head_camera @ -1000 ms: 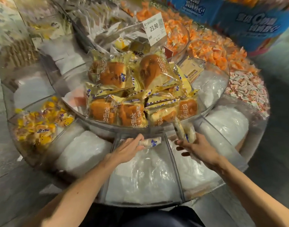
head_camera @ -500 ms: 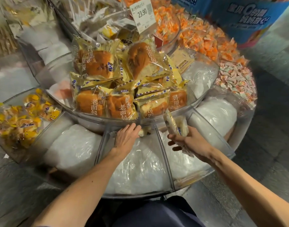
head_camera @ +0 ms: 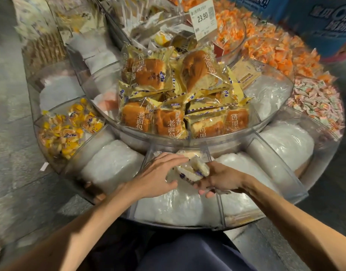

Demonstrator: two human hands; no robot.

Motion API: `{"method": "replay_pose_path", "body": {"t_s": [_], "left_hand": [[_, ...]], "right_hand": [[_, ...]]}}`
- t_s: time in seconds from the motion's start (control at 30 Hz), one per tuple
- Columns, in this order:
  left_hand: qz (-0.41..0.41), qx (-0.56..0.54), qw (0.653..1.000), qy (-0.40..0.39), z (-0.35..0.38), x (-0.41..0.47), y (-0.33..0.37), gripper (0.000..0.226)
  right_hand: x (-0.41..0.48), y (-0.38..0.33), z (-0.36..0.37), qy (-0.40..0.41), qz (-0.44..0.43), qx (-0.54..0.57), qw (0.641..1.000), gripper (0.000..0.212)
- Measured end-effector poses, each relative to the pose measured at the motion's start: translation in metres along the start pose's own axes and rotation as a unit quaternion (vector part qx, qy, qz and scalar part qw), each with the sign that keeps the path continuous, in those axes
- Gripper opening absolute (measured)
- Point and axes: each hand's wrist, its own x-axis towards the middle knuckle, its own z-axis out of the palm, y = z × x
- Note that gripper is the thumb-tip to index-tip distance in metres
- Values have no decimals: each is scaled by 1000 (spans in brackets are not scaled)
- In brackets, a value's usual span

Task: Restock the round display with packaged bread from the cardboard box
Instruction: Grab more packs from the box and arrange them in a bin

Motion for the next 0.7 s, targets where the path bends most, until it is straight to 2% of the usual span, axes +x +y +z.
{"method": "replay_pose_path", "body": {"t_s": [0.1,0.17,0.23,0.33,0.47,0.7], "left_hand": [[-46,44,997,-33,-2,-12,-4,62],[-62,29,996,-48,-5,-14,-9,55],[-50,28,997,-57,-10,-14,-14,43],[-61,39,997,-36,-21,-2,-26,31],[-94,100,990,7,-32,29,-49,26],[-65,238,969,21,-10,49,-75,31]], "right_hand": [[8,-11,16,-55,13,-27,998,13],[12,-11,20,-69,11,-16,997,19],[17,-9,19,-52,-5,27,998,32],[22,-4,10,30,-24,143,989,55],[18,1,-4,132,-30,181,974,41],[9,12,-8,165,-49,170,970,25]]}}
